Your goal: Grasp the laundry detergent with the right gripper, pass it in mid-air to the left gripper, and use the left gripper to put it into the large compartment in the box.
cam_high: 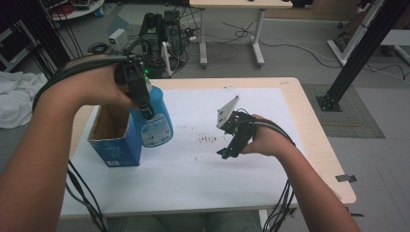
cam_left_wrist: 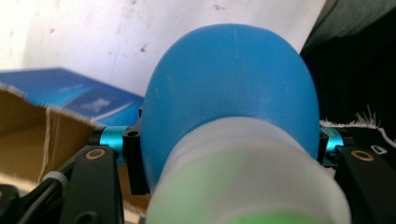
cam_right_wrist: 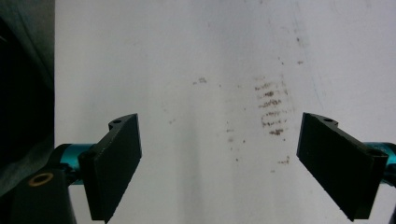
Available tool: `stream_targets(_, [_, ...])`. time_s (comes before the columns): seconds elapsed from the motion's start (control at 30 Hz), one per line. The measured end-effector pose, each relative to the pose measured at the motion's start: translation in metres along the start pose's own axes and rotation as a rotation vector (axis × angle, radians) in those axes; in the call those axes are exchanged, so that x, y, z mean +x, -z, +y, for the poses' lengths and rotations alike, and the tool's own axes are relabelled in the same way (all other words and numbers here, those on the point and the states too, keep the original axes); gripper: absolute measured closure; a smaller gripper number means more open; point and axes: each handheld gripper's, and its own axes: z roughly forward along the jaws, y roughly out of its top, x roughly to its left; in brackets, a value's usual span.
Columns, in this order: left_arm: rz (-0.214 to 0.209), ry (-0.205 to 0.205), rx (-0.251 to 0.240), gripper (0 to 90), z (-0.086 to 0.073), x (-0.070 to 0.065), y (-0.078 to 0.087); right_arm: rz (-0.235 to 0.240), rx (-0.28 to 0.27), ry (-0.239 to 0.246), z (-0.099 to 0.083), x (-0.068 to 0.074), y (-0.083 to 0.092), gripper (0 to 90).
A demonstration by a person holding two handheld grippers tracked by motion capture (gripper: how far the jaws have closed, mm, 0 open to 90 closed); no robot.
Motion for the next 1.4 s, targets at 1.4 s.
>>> stream_targets(1.4, [0.062,0.422,0.016,38.3,-0.080,0.090,0.022,0.011,0.106,-0.012,-0.013,0.000,-0.003,13.2])
